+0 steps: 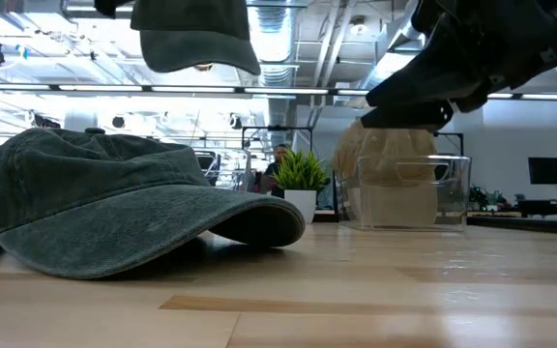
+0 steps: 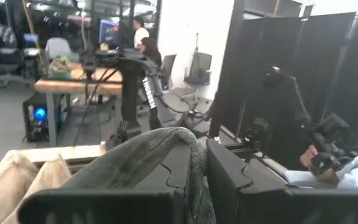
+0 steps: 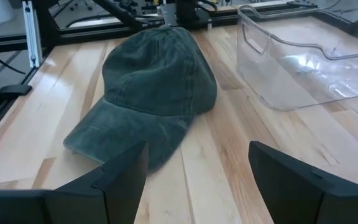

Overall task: Pick & Place hat
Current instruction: Put the right black cap into the left transparent container

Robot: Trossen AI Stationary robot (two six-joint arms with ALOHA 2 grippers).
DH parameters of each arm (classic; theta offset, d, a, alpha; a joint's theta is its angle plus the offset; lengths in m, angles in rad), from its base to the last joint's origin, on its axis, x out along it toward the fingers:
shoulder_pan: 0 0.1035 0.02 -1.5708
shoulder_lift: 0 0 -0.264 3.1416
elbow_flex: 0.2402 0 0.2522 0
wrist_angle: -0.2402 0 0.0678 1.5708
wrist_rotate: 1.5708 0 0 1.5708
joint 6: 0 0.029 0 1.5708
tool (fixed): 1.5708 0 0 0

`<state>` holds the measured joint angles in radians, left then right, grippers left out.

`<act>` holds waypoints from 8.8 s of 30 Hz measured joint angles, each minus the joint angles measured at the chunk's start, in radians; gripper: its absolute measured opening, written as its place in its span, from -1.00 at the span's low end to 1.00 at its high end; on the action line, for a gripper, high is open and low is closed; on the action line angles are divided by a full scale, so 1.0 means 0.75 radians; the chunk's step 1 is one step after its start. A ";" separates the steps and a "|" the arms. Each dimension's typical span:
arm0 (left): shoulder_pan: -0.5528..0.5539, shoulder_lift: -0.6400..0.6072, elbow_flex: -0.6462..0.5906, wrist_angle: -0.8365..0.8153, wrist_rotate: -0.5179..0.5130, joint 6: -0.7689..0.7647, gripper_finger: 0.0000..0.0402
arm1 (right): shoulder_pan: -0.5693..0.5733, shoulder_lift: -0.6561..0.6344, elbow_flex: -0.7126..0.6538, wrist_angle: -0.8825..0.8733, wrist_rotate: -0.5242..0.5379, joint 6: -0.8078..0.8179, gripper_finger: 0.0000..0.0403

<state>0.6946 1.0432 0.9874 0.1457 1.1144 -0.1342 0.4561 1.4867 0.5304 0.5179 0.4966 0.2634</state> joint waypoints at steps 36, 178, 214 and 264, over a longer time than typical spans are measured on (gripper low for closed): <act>-0.331 0.339 0.614 -1.341 -1.497 1.134 -0.84 | 0.000 0.000 0.001 -0.015 -0.030 -0.002 0.34; -0.381 0.445 0.100 -0.701 -2.263 1.759 -0.01 | 0.011 0.000 0.001 -0.061 -0.036 0.035 0.34; -0.814 0.088 0.101 -1.046 -2.190 0.426 0.00 | 0.024 0.000 0.001 -0.061 -0.036 0.035 0.34; -0.561 0.284 -0.177 -1.290 -2.113 0.215 -0.97 | 0.026 0.000 0.001 -0.060 -0.032 0.023 0.34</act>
<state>0.2737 1.2558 0.8543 -0.8218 -0.4706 0.0269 0.4755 1.4864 0.5308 0.4732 0.4722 0.2810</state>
